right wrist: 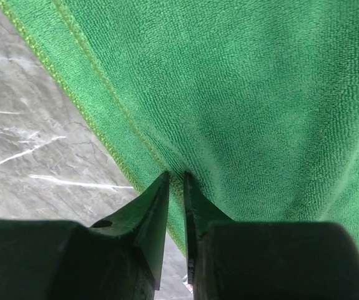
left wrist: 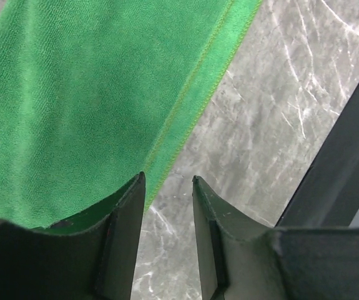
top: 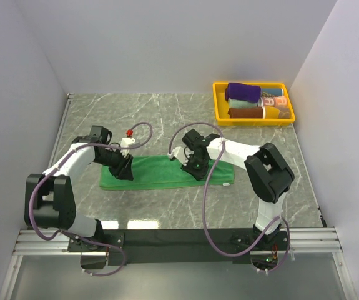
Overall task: Roll the towels
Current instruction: Fold the towel
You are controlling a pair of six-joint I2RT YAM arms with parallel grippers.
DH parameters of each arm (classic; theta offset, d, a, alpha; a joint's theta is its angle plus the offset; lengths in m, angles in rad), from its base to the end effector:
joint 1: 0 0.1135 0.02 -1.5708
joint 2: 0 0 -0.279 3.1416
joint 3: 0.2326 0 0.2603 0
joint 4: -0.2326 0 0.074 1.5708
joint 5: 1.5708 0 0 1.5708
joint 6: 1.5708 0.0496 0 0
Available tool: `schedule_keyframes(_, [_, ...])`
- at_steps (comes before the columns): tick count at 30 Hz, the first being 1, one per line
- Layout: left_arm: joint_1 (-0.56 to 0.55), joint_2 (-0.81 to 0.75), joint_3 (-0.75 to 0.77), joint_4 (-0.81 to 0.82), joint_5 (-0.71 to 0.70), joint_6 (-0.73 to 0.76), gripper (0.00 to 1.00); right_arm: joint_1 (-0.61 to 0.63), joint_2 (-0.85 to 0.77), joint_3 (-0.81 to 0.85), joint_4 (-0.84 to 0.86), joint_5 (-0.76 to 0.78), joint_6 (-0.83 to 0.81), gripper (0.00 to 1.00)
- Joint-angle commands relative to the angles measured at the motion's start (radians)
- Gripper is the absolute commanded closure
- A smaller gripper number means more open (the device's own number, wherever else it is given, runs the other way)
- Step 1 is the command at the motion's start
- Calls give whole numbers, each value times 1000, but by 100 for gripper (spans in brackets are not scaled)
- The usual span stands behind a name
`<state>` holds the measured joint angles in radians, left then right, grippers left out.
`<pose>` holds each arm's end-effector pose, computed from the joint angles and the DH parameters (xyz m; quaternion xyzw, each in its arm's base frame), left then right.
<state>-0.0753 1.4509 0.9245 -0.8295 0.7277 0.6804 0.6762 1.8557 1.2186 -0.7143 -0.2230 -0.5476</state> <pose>0.2562 -0.0524 0.2066 0.3783 0.8495 -0.3079 0.2011 0.2773 0.2366 0.1594 -0.5774 0.8016 0.1174 0.1015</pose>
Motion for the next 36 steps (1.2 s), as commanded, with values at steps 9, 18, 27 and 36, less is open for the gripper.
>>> schedule_keyframes(9, [-29,-27,-15,15,-24,108,62,-4,-9,-5,16,16,-9,100])
schedule_keyframes(18, [-83,-81,-67,49,-37,241,72,-29,-72,33,-73,-15,-28,100])
schedule_keyframes(27, [-233,-107,-157,257,-149,245,77,-56,-49,67,-142,-90,-35,100])
schedule_keyframes(36, [-305,-54,-187,354,-220,229,75,-55,-23,73,-165,-128,-32,100])
